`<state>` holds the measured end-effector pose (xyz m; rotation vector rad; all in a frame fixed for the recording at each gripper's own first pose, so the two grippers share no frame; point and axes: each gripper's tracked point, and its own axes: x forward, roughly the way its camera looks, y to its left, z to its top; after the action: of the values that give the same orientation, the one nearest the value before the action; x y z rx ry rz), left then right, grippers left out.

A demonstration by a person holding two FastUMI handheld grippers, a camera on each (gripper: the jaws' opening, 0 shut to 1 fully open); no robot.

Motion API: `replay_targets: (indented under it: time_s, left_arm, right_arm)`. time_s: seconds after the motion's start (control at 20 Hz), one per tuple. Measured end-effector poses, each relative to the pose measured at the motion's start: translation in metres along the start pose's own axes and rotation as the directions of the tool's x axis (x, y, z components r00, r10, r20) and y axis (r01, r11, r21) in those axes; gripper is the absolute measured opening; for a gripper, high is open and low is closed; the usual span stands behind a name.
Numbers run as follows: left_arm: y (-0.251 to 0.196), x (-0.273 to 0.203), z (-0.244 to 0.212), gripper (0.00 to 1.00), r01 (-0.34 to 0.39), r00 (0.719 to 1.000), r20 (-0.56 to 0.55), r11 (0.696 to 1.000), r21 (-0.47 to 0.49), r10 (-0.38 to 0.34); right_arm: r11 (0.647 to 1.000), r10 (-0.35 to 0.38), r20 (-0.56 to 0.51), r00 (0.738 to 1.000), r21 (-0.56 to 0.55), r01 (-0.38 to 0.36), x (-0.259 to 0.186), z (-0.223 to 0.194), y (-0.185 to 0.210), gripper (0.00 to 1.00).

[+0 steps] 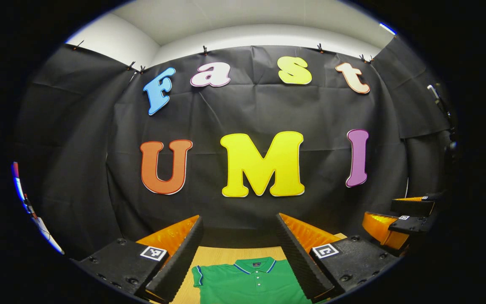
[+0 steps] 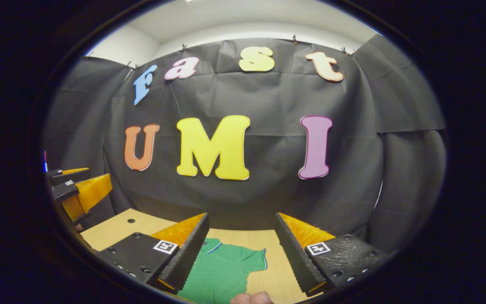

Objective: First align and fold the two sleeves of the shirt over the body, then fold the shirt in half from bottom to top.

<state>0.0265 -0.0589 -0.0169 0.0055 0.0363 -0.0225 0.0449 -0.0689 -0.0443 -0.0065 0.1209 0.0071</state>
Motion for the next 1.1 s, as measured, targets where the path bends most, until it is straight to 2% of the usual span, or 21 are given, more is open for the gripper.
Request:
replay_targets:
  time_s: [0.15,0.45,0.6,0.85,1.1]
  left_arm:
    - [-0.002,0.002,0.001,1.0,-0.005,1.0,-0.004,1.0,0.005,0.005]
    - [-0.009,0.013,-0.01,1.0,-0.017,1.0,-0.026,1.0,0.021,0.017]
    - [-0.011,0.018,-0.018,1.0,-0.028,0.999,-0.042,0.999,0.033,0.029]
    - [-0.013,0.028,-0.031,1.0,-0.052,0.996,-0.073,0.998,0.043,0.055]
    - [-0.013,0.039,-0.045,1.0,-0.091,0.99,-0.106,0.994,0.056,0.097]
  right_arm:
    - [1.0,-0.007,-0.025,1.0,-0.018,0.006,0.013,-0.015,-0.012,0.97]
    - [0.999,-0.004,-0.124,0.992,-0.034,0.0,0.054,-0.065,-0.04,0.95]
    - [0.998,0.035,-0.248,0.968,-0.046,-0.048,0.084,-0.12,-0.049,0.95]
    - [0.999,0.028,-0.368,0.929,-0.026,-0.04,0.137,-0.192,-0.072,0.98]
    - [0.999,0.04,-0.429,0.903,0.027,-0.032,0.2,-0.249,-0.078,0.95]
